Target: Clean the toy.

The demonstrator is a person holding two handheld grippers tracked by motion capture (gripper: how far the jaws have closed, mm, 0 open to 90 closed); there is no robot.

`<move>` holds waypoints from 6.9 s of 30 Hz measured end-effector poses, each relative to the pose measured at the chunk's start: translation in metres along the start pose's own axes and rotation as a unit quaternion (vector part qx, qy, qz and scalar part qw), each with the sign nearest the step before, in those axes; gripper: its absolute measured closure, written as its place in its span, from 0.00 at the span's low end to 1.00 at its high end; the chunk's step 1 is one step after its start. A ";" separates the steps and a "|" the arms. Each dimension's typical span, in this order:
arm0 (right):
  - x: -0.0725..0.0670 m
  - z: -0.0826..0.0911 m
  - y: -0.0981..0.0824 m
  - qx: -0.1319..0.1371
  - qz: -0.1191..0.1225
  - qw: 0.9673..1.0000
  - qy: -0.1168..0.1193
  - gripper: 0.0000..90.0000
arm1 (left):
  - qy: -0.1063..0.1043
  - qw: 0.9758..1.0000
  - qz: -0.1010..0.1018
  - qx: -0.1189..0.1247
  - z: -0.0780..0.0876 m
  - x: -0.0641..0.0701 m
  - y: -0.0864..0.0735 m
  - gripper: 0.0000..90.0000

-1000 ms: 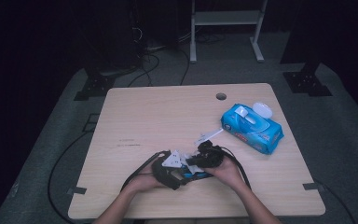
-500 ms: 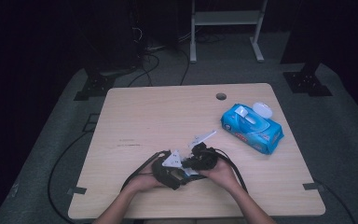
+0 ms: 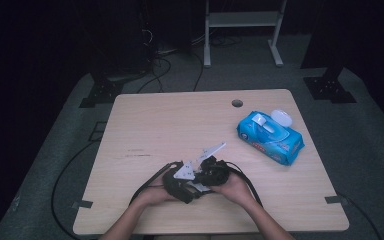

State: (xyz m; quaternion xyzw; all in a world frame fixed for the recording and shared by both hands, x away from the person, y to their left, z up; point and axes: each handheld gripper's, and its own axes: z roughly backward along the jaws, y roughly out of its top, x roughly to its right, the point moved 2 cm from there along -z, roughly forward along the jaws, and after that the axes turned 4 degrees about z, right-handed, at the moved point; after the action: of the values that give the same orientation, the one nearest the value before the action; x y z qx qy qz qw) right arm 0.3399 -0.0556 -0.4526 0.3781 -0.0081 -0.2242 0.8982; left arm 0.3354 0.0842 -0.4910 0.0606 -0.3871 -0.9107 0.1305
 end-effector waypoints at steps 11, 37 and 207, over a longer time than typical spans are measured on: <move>-0.006 0.004 -0.005 -0.008 0.004 1.000 0.012 0.95 | -0.001 1.000 0.007 0.000 0.000 0.000 0.000 0.27; 0.009 0.020 -0.016 0.004 -0.018 1.000 -0.024 0.95 | -0.003 1.000 0.009 0.006 0.000 -0.003 -0.002 0.28; 0.022 0.072 -0.091 0.037 -0.068 0.996 -0.042 0.95 | -0.044 0.986 0.146 0.064 0.010 -0.015 0.002 0.35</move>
State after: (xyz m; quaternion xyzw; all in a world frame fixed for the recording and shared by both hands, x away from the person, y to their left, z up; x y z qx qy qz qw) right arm 0.3108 -0.1691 -0.4671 0.4015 -0.0282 -0.2995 0.8650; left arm 0.3483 0.0942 -0.4820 -0.0285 -0.4546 -0.8572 0.2404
